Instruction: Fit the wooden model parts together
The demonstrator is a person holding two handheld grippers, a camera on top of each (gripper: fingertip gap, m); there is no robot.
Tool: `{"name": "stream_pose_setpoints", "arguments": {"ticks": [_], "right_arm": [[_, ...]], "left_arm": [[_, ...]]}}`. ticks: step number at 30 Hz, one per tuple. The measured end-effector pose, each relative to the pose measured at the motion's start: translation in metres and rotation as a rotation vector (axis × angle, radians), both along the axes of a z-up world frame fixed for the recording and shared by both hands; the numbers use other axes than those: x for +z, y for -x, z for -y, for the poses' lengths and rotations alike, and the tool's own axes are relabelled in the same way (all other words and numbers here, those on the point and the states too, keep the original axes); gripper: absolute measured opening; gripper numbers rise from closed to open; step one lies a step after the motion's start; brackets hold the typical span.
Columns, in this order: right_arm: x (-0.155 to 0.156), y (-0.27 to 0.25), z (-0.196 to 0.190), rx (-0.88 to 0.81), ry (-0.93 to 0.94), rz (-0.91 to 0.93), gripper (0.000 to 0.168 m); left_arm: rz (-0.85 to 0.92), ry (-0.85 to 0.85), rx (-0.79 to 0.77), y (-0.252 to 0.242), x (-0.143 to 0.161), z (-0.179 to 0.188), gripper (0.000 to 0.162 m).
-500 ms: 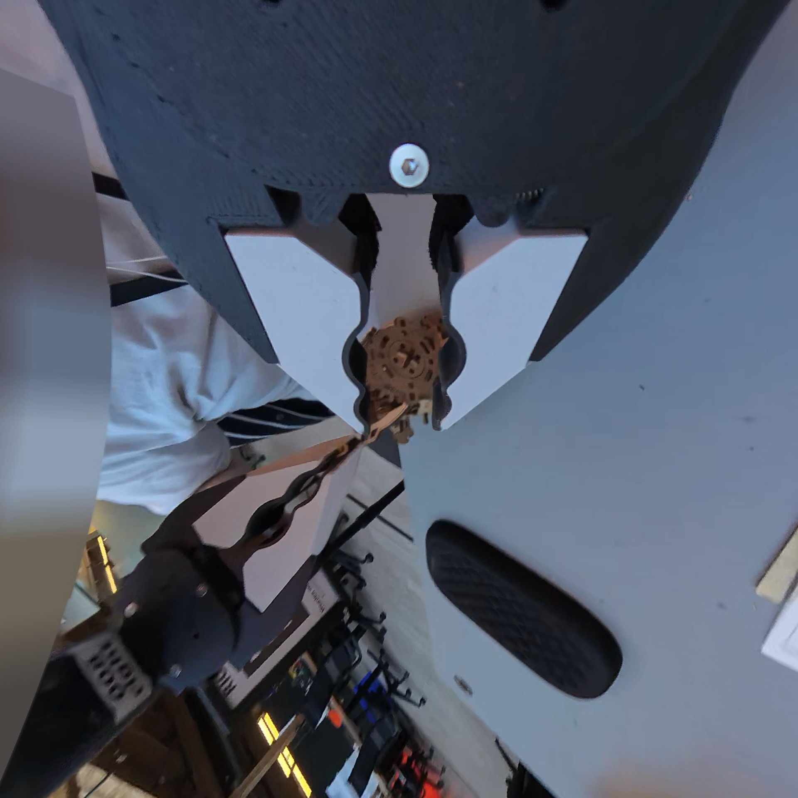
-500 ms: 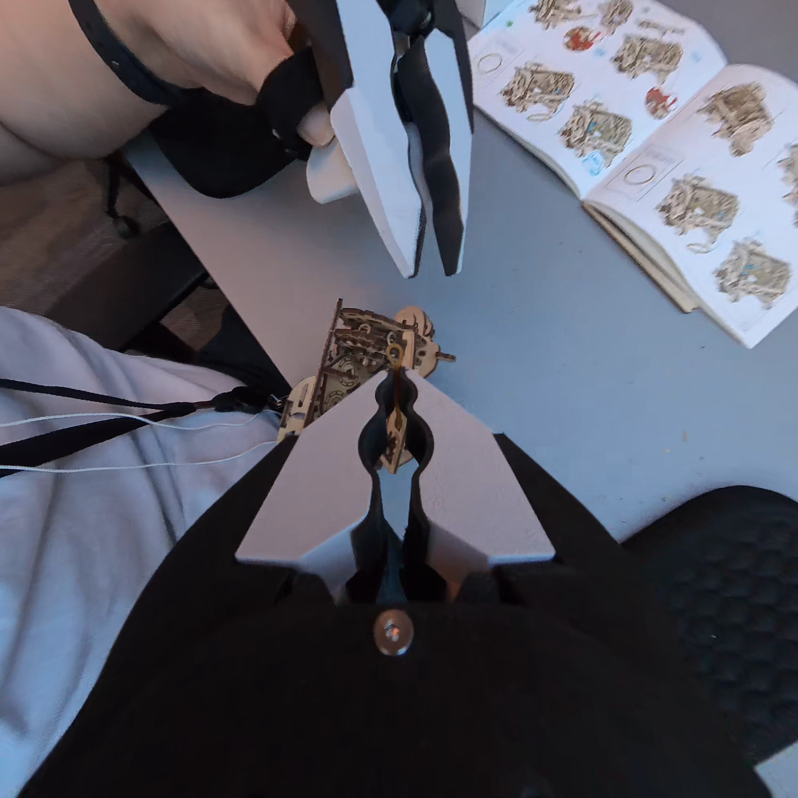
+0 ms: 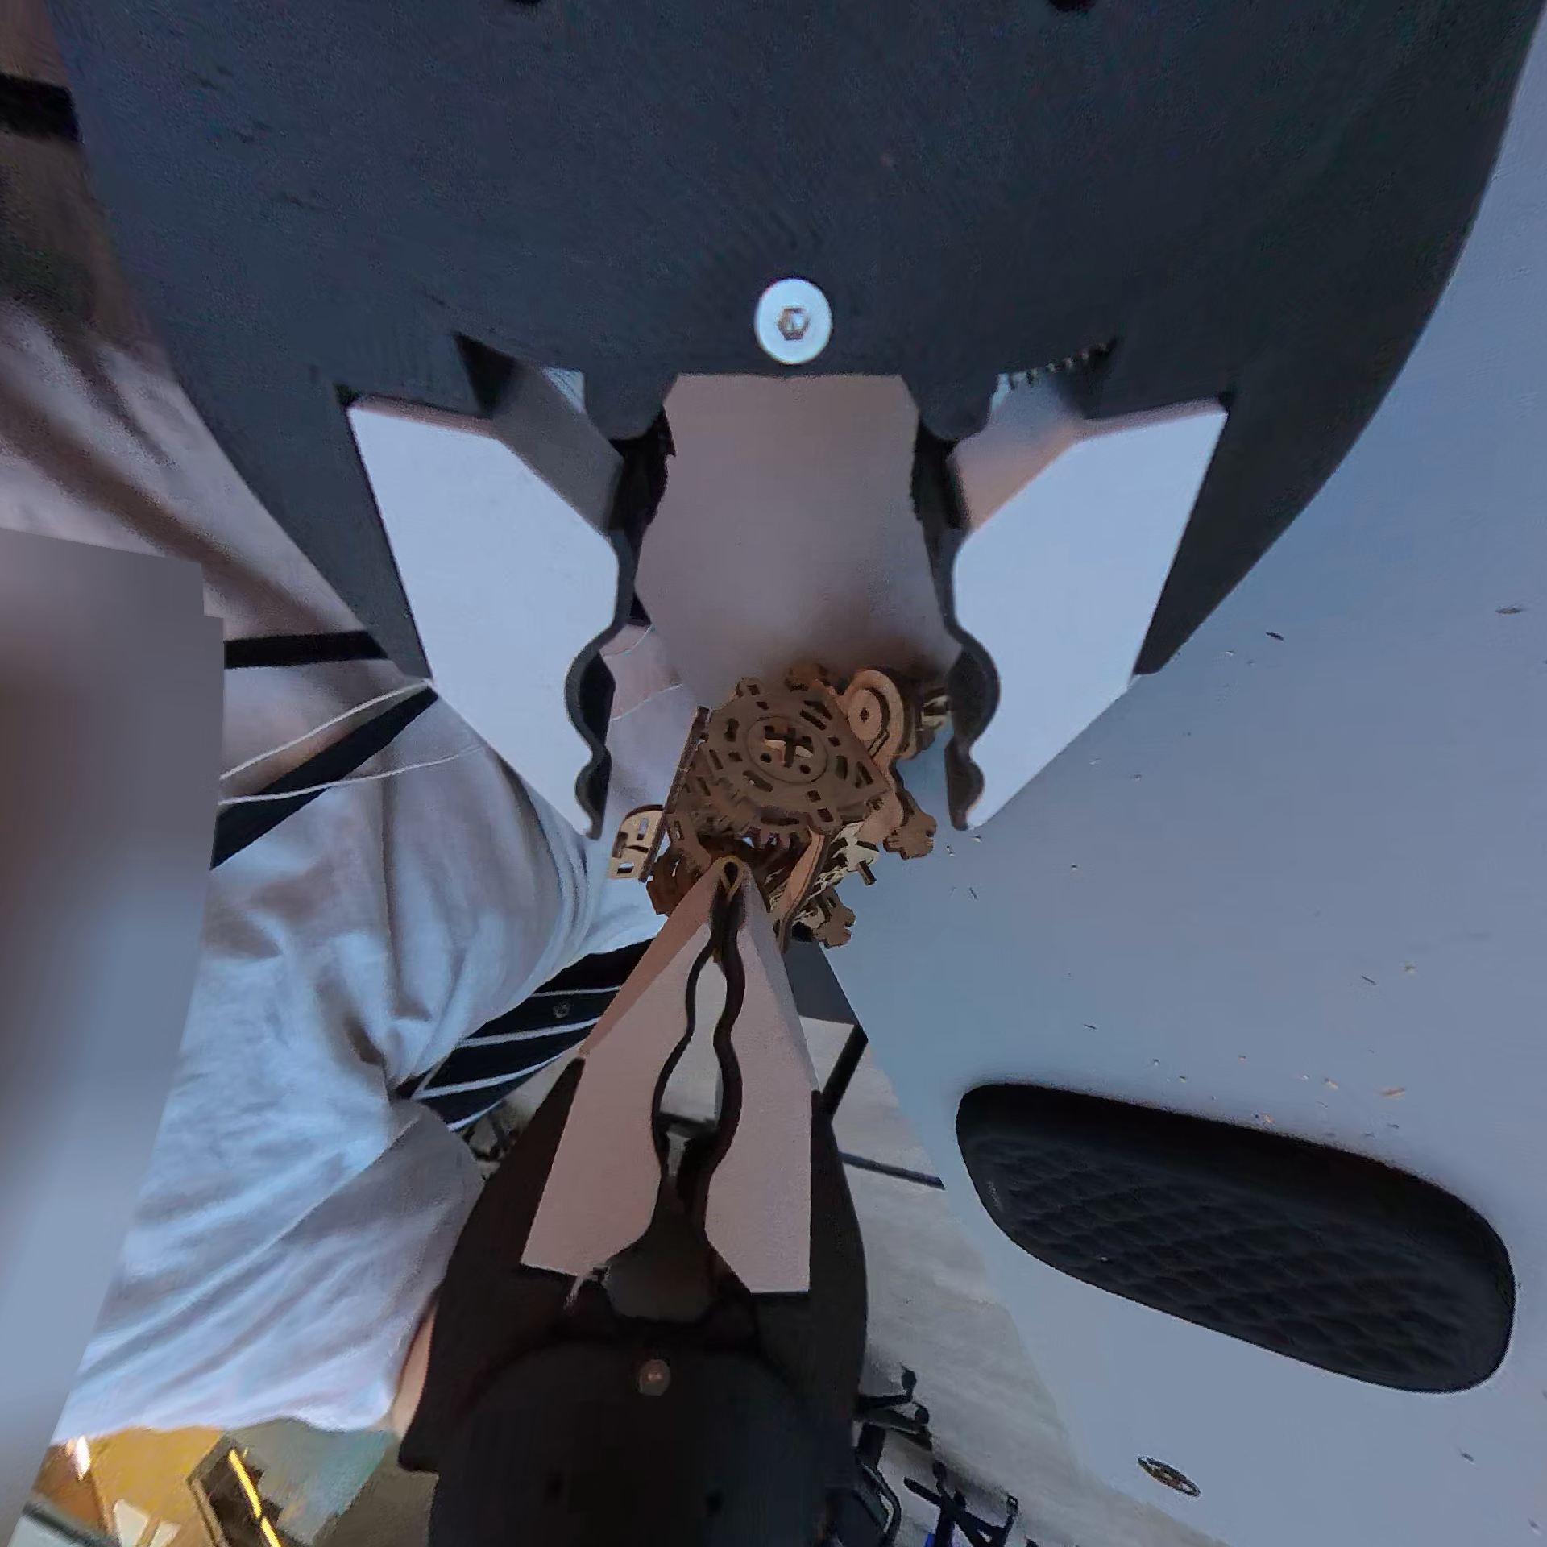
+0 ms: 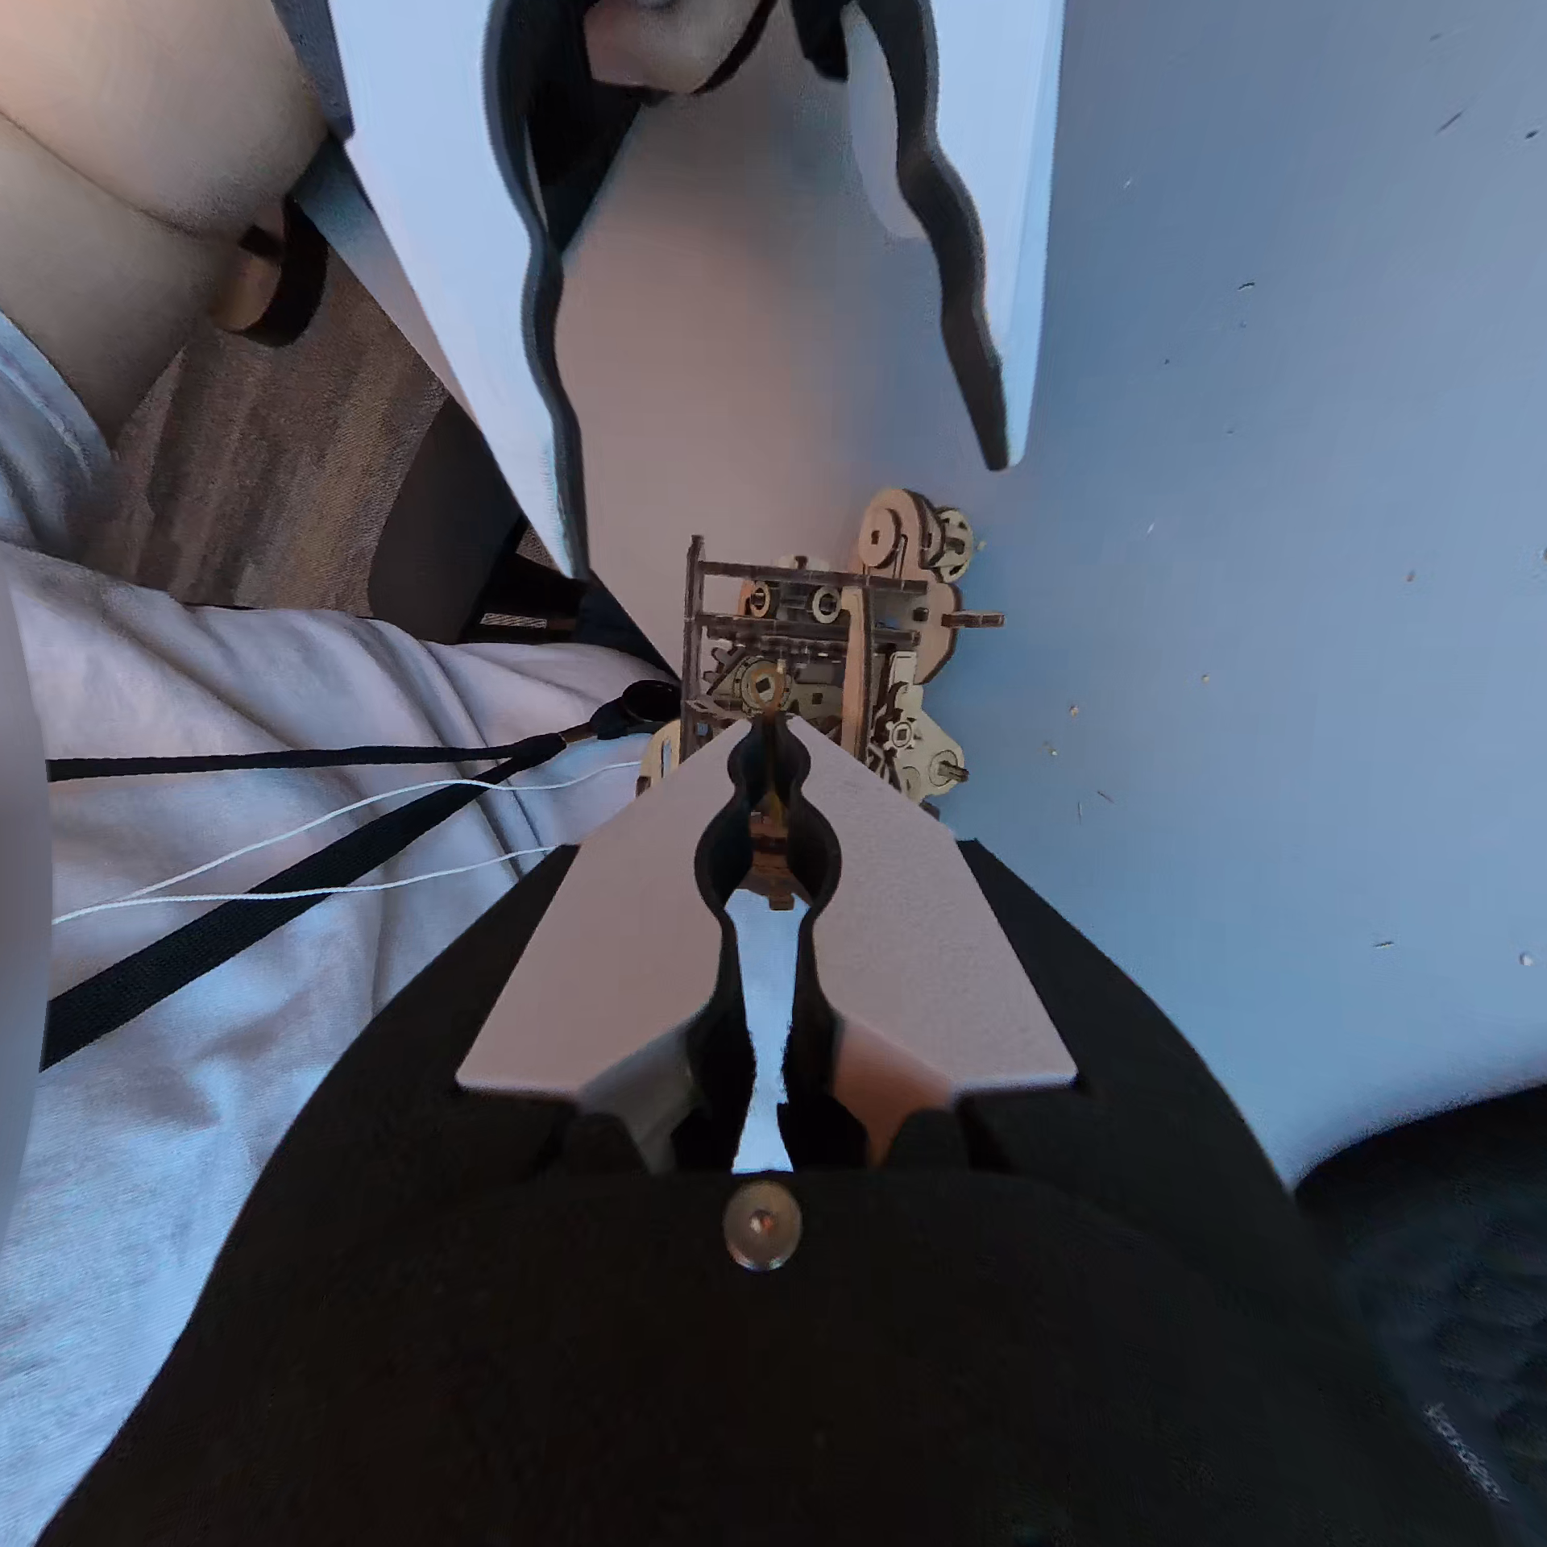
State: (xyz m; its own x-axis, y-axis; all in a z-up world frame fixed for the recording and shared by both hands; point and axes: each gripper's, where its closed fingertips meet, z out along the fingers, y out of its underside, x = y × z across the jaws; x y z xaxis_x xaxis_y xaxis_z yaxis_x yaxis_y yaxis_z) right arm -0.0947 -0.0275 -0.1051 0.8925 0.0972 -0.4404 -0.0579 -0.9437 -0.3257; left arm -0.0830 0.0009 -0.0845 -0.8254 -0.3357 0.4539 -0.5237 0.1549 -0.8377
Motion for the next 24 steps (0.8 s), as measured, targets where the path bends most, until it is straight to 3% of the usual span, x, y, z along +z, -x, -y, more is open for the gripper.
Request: {"name": "stream_pose_setpoints", "arguments": {"ticks": [7, 13, 24], "right_arm": [[-0.003, -0.003, 0.002, -0.006, 0.037, 0.031, 0.000], [-0.008, -0.004, 0.006, 0.005, 0.087, 0.044, 0.000], [-0.011, -0.002, 0.007, 0.022, 0.063, 0.043, 0.000]], "left_arm": [[0.076, -0.129, -0.172, 0.014, -0.018, 0.020, 0.092], [0.093, -0.132, -0.190, 0.013, -0.024, 0.024, 0.078], [0.115, -0.072, -0.210, 0.005, -0.022, 0.018, 0.090]]}}
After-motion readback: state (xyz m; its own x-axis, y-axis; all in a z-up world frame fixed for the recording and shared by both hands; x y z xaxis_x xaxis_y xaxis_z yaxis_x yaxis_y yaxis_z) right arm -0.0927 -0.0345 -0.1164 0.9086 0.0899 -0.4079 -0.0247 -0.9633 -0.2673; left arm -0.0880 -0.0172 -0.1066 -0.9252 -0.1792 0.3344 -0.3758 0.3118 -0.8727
